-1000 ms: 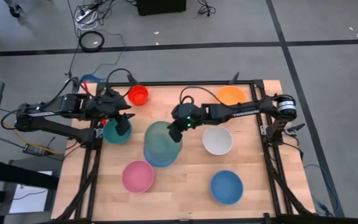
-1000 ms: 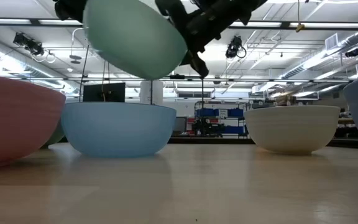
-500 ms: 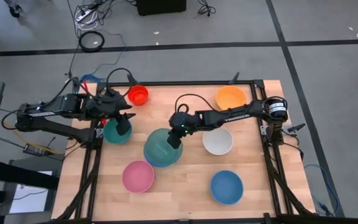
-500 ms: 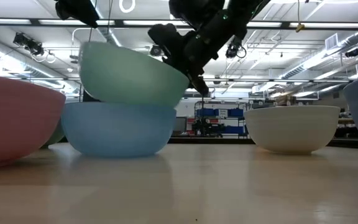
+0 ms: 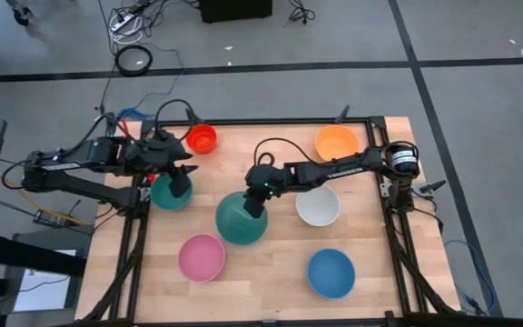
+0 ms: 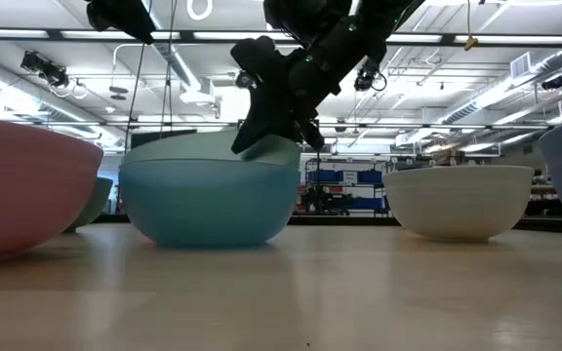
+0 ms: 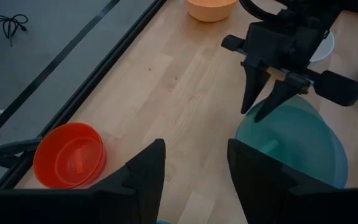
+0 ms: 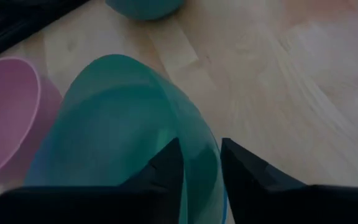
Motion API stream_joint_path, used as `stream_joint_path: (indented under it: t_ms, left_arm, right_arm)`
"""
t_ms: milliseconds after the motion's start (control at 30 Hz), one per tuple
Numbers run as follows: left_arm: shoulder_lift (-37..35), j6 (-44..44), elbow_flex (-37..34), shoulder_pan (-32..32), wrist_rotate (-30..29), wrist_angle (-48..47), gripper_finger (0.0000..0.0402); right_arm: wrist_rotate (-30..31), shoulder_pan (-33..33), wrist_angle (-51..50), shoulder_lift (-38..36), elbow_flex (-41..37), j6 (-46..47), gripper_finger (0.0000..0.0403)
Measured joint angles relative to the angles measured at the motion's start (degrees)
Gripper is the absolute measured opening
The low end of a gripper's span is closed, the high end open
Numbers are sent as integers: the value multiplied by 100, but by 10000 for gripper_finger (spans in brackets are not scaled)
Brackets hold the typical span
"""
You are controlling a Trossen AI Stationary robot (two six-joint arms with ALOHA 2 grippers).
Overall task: Nest bowls inside each other
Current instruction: Stack the light green bowl on top of the light blue bowl
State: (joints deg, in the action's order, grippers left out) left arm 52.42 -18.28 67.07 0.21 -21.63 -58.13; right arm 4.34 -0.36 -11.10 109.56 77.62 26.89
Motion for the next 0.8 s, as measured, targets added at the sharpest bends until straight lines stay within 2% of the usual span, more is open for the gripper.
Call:
stream_joint_path:
  t_ms: [300,533,800]
  left_arm:
    - [0,0,0,0,0,4,182]
    - [0,0,0,0,0,3,182]
    - [0,0,0,0,2,2,182]
  right_arm:
    - [0,4,-354,0,0,-22,134]
    - [12,8,-142,-265,2,-126,131]
    - [340,-69,59,-400,7,-411,121]
